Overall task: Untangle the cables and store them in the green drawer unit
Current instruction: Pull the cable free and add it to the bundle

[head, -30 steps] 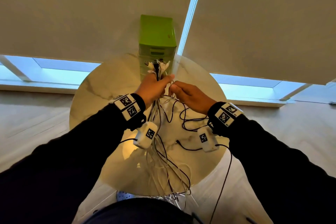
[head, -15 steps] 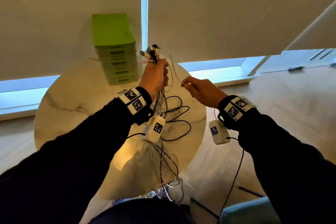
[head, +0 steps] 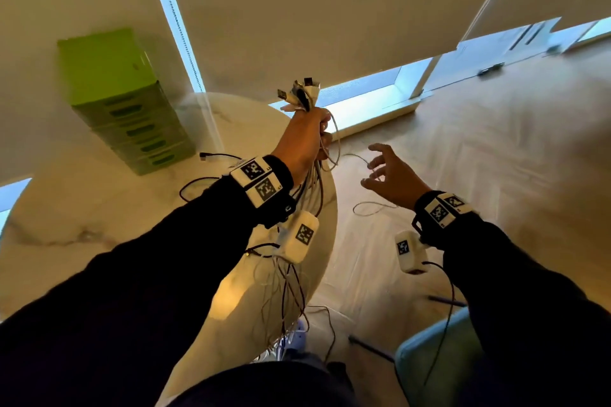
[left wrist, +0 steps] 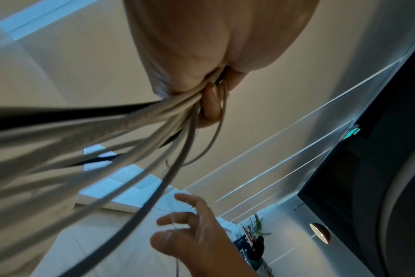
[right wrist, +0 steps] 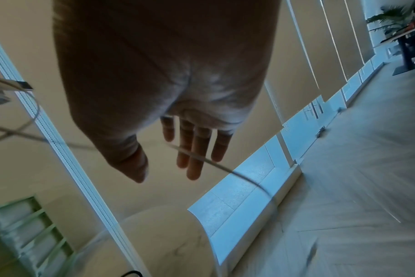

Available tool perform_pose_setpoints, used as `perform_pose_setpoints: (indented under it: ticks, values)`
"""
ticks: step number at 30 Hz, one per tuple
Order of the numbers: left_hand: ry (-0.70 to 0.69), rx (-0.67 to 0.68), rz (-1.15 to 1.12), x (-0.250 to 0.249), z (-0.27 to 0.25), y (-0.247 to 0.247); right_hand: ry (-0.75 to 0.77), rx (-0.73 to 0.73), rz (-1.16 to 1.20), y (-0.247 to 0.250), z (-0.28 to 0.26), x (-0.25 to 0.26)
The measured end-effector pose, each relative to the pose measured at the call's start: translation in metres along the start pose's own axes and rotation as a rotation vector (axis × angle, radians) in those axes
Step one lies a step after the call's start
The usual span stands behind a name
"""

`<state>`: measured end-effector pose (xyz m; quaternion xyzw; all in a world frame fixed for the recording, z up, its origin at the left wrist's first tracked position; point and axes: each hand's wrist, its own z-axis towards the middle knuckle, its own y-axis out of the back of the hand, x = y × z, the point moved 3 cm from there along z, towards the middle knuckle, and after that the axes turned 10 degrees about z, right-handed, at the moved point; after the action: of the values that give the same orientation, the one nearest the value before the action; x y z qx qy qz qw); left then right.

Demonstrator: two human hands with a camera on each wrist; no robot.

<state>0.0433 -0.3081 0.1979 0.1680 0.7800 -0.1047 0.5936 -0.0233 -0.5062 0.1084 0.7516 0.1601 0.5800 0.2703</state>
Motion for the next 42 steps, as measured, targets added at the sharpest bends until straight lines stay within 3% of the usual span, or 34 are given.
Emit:
perform_pose_setpoints:
  ticks: [3, 7, 13, 17, 25, 29, 32, 36, 40, 42]
  values:
    - [0.013, 0.047, 0.05, 0.0, 0.005, -0.021, 0.104, -0.002, 0.086, 0.001, -0.003, 0.013]
    - [-0.008, 0.08, 0.08, -0.002, 0.011, -0.041, 0.22, 0.151, 0.094, -0.009, -0.013, 0.032]
    - [-0.064, 0.068, 0.099, 0.0, 0.018, -0.046, 0.019, 0.231, 0.414, -0.01, -0.019, 0.049]
    - [-0.111, 0.039, 0.114, 0.001, 0.022, -0.041, -0.02, 0.281, 0.641, -0.009, -0.023, 0.055]
    - [-0.118, -0.019, 0.067, 0.015, 0.02, -0.029, 0.17, 0.187, 0.384, -0.012, -0.027, 0.057]
    - [-0.102, -0.018, 0.057, 0.018, 0.018, -0.025, 0.386, 0.022, 0.034, -0.01, -0.025, 0.056]
    - [-0.074, -0.079, 0.035, 0.019, 0.017, -0.02, 0.442, -0.099, -0.095, 0.007, -0.017, 0.043]
    - [-0.039, -0.072, -0.076, 0.022, 0.017, -0.01, 0.286, -0.108, -0.33, 0.044, -0.005, -0.009]
    - [-0.062, 0.004, -0.181, 0.016, 0.009, 0.002, -0.192, 0.211, -0.631, 0.055, -0.008, -0.078]
    - [-0.06, 0.039, -0.209, 0.013, 0.005, 0.004, -0.333, 0.291, -0.717, 0.047, -0.015, -0.083]
